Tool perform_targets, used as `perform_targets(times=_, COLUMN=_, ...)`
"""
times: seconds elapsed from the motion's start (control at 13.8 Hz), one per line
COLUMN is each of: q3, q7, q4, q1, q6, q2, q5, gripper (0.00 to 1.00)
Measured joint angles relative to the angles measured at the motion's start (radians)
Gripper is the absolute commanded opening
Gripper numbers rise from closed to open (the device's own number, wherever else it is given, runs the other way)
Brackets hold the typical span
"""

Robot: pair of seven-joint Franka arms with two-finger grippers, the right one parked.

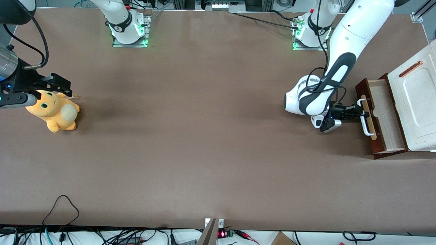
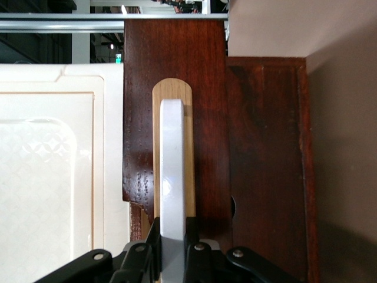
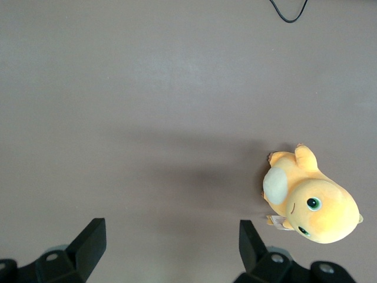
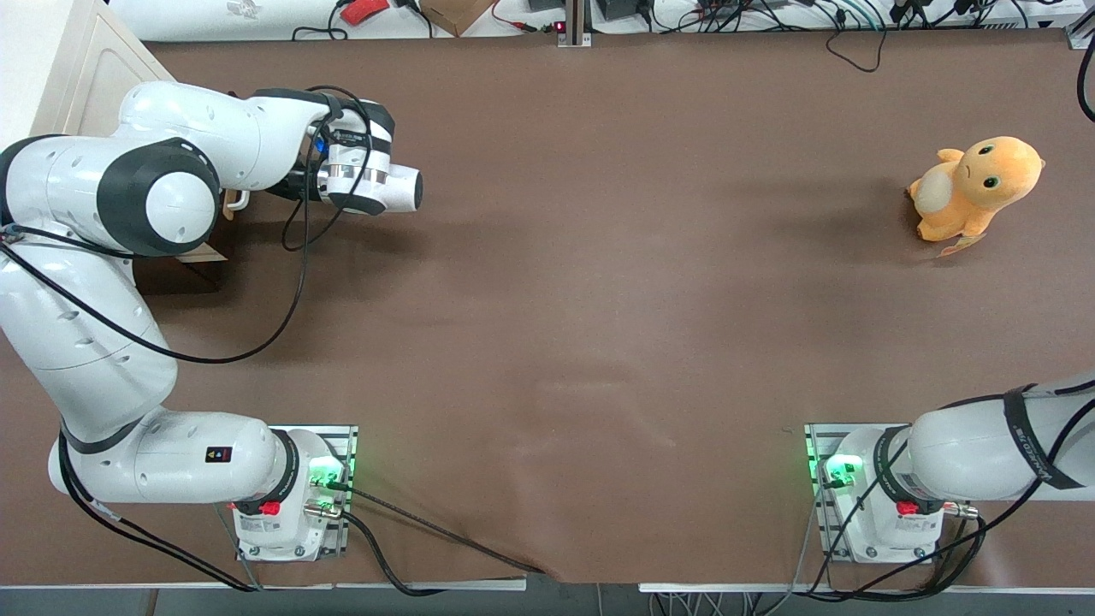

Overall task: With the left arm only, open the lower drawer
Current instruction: 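Pull the handle away from the cabinet with the left gripper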

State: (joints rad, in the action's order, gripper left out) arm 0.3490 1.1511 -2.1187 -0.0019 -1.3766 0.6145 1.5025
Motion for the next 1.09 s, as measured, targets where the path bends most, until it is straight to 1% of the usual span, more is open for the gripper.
perform_targets(times=0.22, q3=0.016, q7=0.0, q4=0.001, q1=-0.004, q6=0.003, q2=0.0, q5=-0.003, gripper=0.01)
perform_targets(times=0.87, q3=0.017, q7=-0.002, q4=0.003, q1=-0.005, q6=0.003, q2=0.0, q5=-0.005, gripper=0.01)
perform_targets(times=1.02, q3=0.018, q7=-0.003, q4=0.004, q1=-0.005, q6=0.003, q2=0.0, q5=-0.005, gripper=0.1)
perform_targets(times=1.09, q3=0.018, q7=-0.003, q4=0.004, q1=-0.005, q6=0.003, q2=0.0, q5=-0.006, gripper=0.33)
